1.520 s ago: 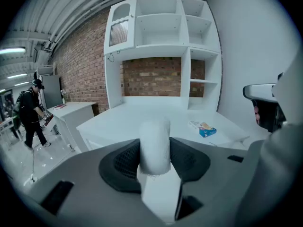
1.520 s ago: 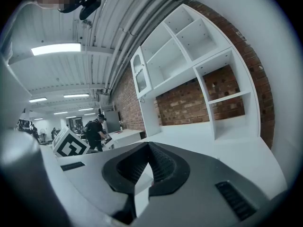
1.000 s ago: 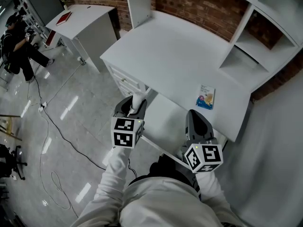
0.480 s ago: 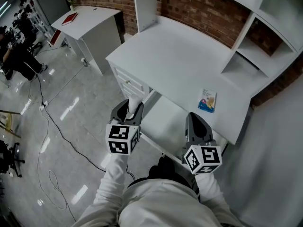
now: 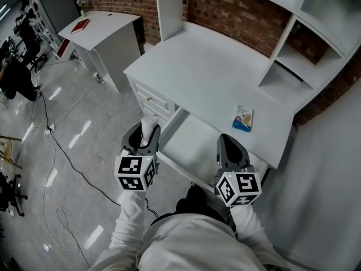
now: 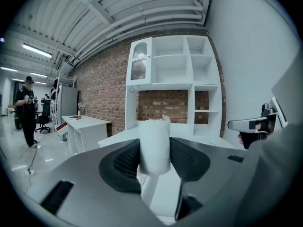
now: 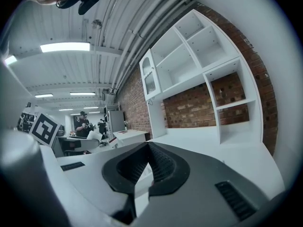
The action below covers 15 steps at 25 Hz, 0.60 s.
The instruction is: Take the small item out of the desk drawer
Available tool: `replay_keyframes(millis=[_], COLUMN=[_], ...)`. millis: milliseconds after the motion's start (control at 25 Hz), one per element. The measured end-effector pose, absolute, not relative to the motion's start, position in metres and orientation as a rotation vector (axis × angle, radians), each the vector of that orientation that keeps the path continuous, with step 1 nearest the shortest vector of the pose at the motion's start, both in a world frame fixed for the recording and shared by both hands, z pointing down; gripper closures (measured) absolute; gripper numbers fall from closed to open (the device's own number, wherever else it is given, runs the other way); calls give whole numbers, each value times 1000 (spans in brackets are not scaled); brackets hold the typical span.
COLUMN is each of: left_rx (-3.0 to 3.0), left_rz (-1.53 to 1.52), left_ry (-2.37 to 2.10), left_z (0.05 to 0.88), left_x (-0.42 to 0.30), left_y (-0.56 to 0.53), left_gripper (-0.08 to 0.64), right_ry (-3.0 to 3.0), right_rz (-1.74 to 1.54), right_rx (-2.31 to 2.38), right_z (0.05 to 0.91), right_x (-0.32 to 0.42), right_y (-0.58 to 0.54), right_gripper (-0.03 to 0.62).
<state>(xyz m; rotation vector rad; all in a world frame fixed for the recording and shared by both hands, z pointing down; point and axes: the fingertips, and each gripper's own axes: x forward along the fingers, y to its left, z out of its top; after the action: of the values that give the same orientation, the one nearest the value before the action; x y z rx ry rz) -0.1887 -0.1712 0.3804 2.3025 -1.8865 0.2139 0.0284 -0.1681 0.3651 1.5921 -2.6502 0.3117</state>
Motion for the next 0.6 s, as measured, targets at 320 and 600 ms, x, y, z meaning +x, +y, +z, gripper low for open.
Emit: replay_keyframes(millis=[320, 600], left_rx=[2291, 2279], left_rz=[160, 135], left_ry=[-1897, -1906], left_z=[375, 371], left_x=[-192, -198], left_y=[-152, -143], left_gripper=[368, 368], right_ry=[-2668, -2671], right_rz=[296, 280], right_rx=[1555, 1536], right_z=[362, 360], right_x=[21, 17], right_y=[-159, -153], right_gripper=[565, 565])
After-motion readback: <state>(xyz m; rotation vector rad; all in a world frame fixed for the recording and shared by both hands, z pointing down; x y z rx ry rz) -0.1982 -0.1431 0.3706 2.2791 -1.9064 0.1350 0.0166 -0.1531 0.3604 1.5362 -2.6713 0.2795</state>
